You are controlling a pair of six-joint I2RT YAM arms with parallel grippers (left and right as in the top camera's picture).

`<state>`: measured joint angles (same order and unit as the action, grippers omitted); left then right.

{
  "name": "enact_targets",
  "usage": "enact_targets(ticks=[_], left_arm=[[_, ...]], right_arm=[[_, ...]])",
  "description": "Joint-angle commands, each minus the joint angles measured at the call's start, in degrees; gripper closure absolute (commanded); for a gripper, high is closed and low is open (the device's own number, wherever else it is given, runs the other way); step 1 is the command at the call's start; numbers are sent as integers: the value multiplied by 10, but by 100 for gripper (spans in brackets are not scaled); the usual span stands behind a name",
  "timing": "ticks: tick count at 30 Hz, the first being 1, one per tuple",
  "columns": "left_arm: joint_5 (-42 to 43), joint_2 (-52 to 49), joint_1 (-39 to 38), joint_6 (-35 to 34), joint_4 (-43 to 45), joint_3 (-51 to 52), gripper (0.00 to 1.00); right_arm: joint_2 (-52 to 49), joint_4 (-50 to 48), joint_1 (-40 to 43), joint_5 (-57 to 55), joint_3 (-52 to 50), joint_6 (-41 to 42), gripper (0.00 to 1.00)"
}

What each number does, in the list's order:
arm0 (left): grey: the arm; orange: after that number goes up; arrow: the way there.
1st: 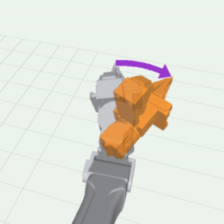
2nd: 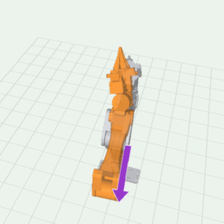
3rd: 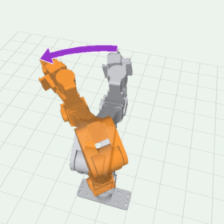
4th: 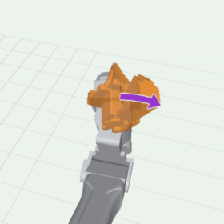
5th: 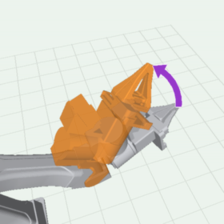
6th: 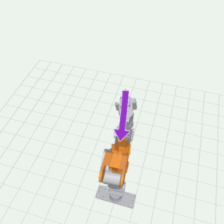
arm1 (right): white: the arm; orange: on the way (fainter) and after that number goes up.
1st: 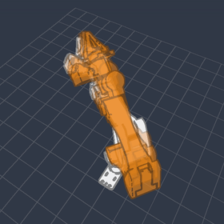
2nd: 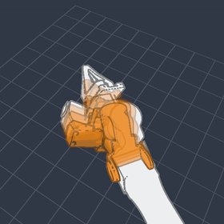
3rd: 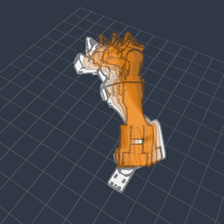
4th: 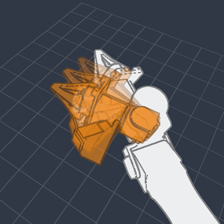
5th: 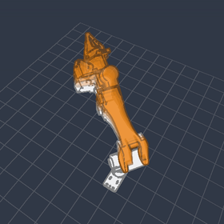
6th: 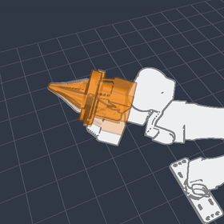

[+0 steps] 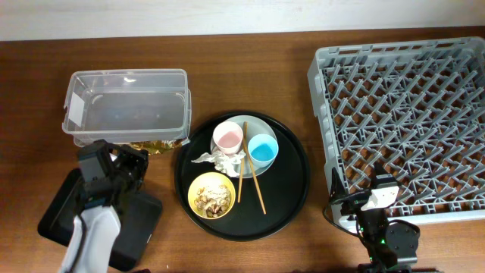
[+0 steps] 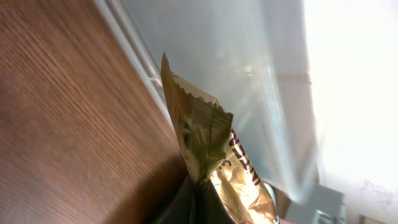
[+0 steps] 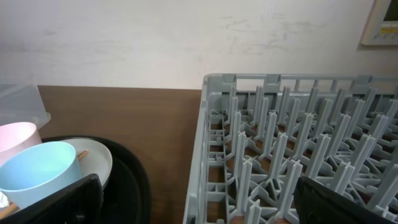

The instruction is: Sort waste into correct bins and load items into the dishwasher rack

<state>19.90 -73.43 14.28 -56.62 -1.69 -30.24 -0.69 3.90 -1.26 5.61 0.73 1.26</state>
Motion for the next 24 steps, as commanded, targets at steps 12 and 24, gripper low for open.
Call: enact_targets(ticks=[12,24], left_arm=[[71,227,-59,68,-171,4,99],[-99,150,-255,79,-154,4,87]], right_arm=[[4,1,-2,-1,-4,1,2],[4,1,-2,-1,-4,1,1]])
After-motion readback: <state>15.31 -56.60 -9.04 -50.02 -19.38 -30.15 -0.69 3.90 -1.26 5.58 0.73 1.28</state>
